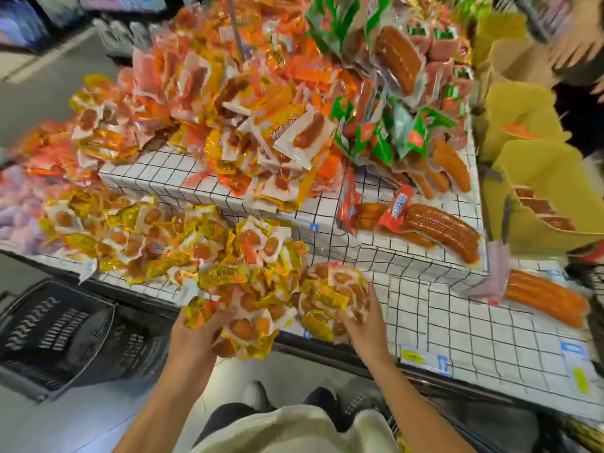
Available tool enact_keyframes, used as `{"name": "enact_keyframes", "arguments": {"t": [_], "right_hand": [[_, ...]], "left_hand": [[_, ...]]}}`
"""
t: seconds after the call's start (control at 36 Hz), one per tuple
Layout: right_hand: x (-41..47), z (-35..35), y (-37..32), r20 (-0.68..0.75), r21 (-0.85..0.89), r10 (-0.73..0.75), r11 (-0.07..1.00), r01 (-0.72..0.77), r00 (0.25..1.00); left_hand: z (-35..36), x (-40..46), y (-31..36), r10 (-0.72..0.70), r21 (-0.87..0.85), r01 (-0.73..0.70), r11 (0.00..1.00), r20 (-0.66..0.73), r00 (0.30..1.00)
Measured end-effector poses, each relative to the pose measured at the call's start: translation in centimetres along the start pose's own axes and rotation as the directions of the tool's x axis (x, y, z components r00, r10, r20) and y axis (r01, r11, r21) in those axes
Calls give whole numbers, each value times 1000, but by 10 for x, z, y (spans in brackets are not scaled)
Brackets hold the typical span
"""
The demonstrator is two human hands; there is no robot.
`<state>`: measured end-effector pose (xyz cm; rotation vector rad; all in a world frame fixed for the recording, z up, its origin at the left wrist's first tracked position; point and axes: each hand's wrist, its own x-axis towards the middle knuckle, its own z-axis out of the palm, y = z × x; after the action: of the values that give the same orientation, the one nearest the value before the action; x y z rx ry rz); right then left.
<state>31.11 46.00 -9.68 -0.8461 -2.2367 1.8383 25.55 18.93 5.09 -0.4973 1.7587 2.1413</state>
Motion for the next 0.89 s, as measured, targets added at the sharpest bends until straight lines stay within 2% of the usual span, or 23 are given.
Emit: {"name": "enact_keyframes", "arguments": {"t": [0.11, 0.28, 0.44, 0.61, 0.72, 0.83, 0.89], "right_hand": [[-8, -1, 18, -66, -171, -97, 982, 84, 993], [-18, 4, 43, 139, -319, -198, 919, 233, 970], [7, 16, 32, 105, -378, -176, 903, 203, 979], [12, 9, 25, 107, -270, -99, 955, 125, 989], [-7, -5, 18, 20, -280, -109, 954, 110, 994], [-28, -15, -12, -171, -122, -127, 987, 107, 977], [-33, -18, -32, -160, 41, -116, 991, 124, 980]], "left_hand": [[3, 12, 6, -4, -21, 4, 1000, 21, 1000], [6, 28, 14, -21, -63, 24, 998, 54, 998], [5, 41, 22, 2, -44, 4, 999, 117, 993], [10, 47, 28, 0, -61, 10, 998, 167, 986], [16, 48, 24, -25, -73, 38, 997, 179, 984], [27, 47, 15, -75, -43, 86, 995, 214, 974], [38, 47, 10, -96, 9, 97, 995, 240, 966]]}}
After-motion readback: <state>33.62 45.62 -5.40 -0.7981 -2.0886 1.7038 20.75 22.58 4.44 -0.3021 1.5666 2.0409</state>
